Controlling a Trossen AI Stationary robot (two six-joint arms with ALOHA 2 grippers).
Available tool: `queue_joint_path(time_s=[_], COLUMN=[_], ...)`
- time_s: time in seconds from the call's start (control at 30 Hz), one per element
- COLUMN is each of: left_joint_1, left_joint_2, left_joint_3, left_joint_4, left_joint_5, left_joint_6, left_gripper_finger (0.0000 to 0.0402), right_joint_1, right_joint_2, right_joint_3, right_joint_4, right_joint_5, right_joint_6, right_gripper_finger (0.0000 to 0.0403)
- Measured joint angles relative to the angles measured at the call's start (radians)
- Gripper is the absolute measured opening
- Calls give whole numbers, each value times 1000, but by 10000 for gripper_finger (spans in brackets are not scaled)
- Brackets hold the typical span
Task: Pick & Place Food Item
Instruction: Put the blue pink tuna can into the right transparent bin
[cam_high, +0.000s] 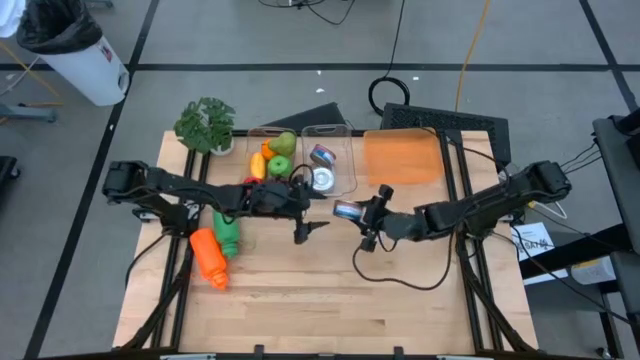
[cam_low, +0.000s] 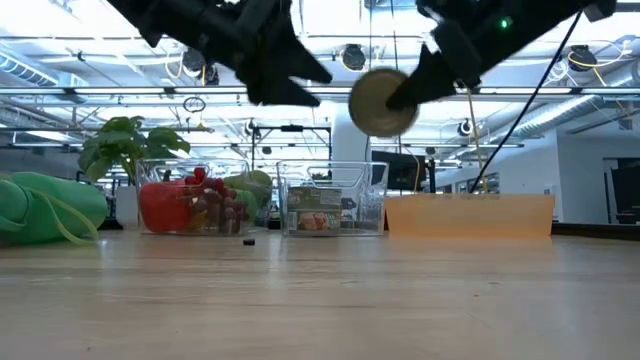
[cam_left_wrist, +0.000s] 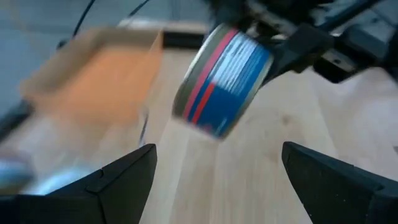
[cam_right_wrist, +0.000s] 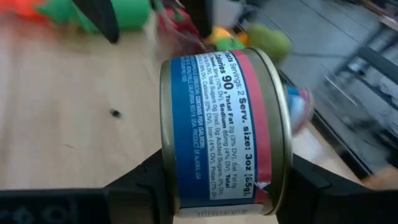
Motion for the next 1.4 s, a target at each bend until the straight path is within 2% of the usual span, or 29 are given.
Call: queue_joint_path(time_s=[0.1, 0.2, 0.37, 0.53, 0.67, 0.77, 0.93, 0.97, 1.03, 1.1, 1.27, 1.33, 1.4], left_joint_1=[4, 4, 19, 31, 31, 26, 15, 15, 15, 14, 44, 71, 107], left_joint_2=[3, 19, 19, 19, 21, 20, 20, 19, 4, -22, -75, -71, -41], left_joint_3=[0, 0, 0, 0, -1, -1, -1, -1, -1, -1, -1, -1, -2], left_joint_4=[76, 154, 160, 162, 159, 171, 183, 181, 166, 135, 31, -6, -12], left_joint_5=[59, 64, 43, 71, 87, 128, 133, 126, 100, 17, -378, -406, -328], left_joint_6=[105, 165, 159, 134, 139, 155, 224, 240, 273, 306, 417, 440, 442], left_gripper_finger=[360, 360, 360, 361, 353, 316, 197, 187, 187, 187, 187, 187, 187], right_joint_1=[-30, -57, -79, -110, -128, -133, -136, -140, -145, -146, -143, -145, -147], right_joint_2=[-14, -14, -5, 11, 15, 15, 15, 15, 15, -10, -122, -173, -206], right_joint_3=[0, 0, 0, 1, 1, 1, 1, 2, 4, 8, 0, 3, 4], right_joint_4=[68, 128, 236, 350, 348, 352, 353, 348, 326, 265, 77, 45, 11], right_joint_5=[-104, -202, -261, -399, -422, -451, -474, -475, -457, -419, -408, -391, -366], right_joint_6=[-63, -121, -195, -217, -217, -217, -215, -206, -188, -161, -108, -87, -84], right_gripper_finger=[184, 184, 184, 184, 184, 184, 184, 184, 195, 225, 292, 306, 313])
